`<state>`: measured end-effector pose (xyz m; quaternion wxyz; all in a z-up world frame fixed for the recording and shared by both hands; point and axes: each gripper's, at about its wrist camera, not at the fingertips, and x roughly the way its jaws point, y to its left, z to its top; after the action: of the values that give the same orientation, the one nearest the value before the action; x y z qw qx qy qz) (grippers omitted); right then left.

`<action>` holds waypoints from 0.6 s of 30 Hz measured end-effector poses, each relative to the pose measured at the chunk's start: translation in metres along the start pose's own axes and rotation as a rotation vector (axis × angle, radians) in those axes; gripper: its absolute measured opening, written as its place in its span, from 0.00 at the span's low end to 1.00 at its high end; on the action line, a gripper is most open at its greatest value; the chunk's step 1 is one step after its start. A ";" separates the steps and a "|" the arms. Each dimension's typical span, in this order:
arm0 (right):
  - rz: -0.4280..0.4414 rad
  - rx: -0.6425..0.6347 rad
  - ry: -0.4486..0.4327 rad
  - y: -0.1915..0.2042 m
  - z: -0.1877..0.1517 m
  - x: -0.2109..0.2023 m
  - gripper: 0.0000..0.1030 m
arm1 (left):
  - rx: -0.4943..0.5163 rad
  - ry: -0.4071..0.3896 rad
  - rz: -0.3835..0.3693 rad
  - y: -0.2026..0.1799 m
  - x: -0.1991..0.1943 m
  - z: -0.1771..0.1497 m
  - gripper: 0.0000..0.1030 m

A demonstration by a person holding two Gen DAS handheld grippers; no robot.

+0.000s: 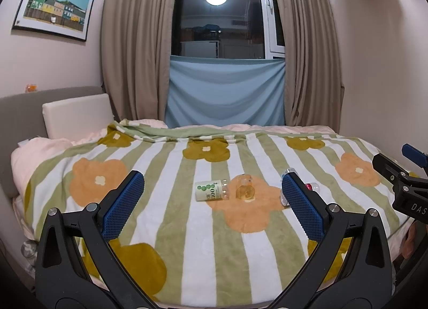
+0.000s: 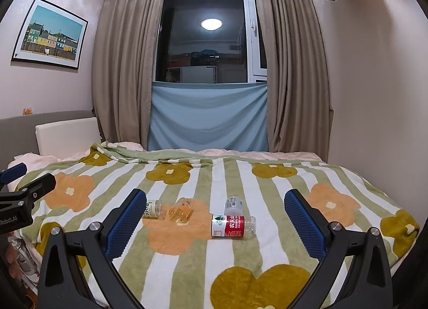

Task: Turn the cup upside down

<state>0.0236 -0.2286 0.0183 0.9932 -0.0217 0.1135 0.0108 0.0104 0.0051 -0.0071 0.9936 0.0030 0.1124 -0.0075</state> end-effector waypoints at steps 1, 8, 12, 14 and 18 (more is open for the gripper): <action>0.001 0.000 0.001 0.000 0.000 0.000 1.00 | 0.000 0.000 0.001 0.000 0.000 0.000 1.00; 0.003 0.005 0.021 0.001 -0.005 0.009 1.00 | 0.000 0.021 0.015 0.002 0.008 -0.006 1.00; 0.000 0.013 0.036 -0.001 -0.006 0.019 1.00 | -0.007 0.042 0.022 0.008 0.020 -0.008 1.00; 0.002 0.021 0.043 -0.002 -0.006 0.025 1.00 | -0.006 0.062 0.025 0.010 0.029 -0.010 1.00; -0.009 0.022 0.076 -0.005 -0.011 0.042 1.00 | -0.004 0.095 0.026 0.010 0.047 -0.013 1.00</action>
<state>0.0621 -0.2332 -0.0018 0.9885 -0.0116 0.1510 0.0045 0.0532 0.0146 -0.0299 0.9872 0.0031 0.1594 0.0059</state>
